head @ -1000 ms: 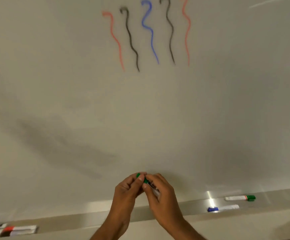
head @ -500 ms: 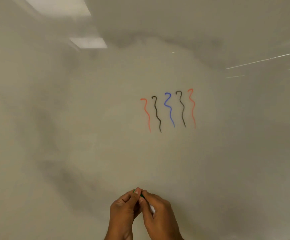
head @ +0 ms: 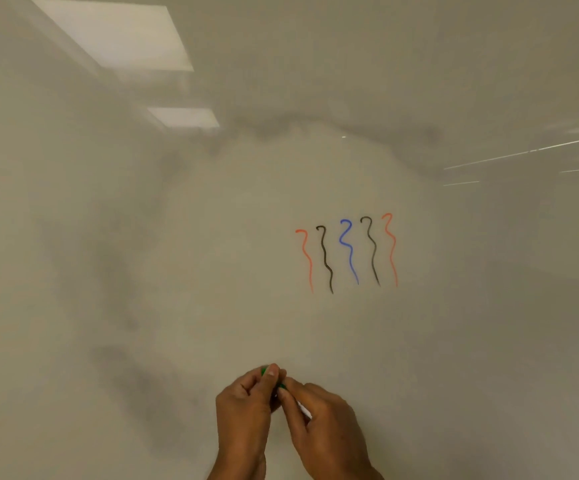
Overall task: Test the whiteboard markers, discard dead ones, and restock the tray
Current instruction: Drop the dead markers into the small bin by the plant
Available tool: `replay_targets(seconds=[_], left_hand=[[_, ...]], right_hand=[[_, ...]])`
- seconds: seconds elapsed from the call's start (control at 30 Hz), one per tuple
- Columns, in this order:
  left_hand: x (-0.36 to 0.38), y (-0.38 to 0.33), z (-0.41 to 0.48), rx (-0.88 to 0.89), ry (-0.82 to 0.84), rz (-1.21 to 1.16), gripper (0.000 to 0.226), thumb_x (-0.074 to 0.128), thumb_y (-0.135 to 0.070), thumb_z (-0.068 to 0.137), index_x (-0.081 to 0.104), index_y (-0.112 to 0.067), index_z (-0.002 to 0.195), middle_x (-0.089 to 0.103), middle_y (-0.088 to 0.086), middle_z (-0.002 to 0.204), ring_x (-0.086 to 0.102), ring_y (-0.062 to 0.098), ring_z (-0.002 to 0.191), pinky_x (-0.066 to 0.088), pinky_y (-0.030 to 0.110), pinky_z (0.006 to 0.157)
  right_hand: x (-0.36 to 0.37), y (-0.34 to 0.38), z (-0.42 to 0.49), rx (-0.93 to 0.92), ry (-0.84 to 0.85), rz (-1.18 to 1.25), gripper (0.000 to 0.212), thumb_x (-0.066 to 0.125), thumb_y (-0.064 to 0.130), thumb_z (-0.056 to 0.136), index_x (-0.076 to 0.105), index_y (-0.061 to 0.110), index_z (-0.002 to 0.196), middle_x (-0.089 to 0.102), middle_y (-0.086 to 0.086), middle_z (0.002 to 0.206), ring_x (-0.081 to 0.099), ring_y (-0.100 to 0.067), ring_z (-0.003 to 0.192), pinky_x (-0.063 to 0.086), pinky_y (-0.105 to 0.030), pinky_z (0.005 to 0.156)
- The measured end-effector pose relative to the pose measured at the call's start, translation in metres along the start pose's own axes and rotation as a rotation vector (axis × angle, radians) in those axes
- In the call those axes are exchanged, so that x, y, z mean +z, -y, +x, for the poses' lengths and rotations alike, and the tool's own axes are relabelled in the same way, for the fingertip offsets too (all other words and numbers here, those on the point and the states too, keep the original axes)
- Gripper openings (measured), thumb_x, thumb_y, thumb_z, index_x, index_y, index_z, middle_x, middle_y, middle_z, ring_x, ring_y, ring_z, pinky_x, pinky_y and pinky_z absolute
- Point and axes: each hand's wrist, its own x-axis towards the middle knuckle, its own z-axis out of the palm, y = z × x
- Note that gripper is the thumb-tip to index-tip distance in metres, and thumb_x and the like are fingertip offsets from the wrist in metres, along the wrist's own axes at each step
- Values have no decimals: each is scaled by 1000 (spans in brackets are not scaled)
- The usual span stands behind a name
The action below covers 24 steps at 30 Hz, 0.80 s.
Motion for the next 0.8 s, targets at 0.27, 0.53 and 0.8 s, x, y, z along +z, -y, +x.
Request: replay_targets(seconds=[0.27,0.53,0.8], left_hand=[[2,-46,18,500,-10,189,14,63,-22,99,76,-19,104,78,-8,98,73,11,97,53,22,90],[-11,-74,79,1006,45,596,39,46,-27,105,54,-21,142,54,-16,145,44,6,142,42,22,110],[-16,-79,134,1297,77,1024,52,32,-38,107,41,-12,152,33,-1,158,9,-3,153,18,28,125]], right_hand=[[-36,22,29,183,-35,440,32,52,23,102,59,47,123,70,13,90,64,-1,78,53,-21,78],[-99,51,78,360,43,1540,33,43,-3,95,69,-1,116,69,-25,100,62,-27,82,50,-30,66],[-78,59,114,245,-156,1052,33,51,40,99,74,18,107,75,-14,91,61,-18,81,47,-34,70]])
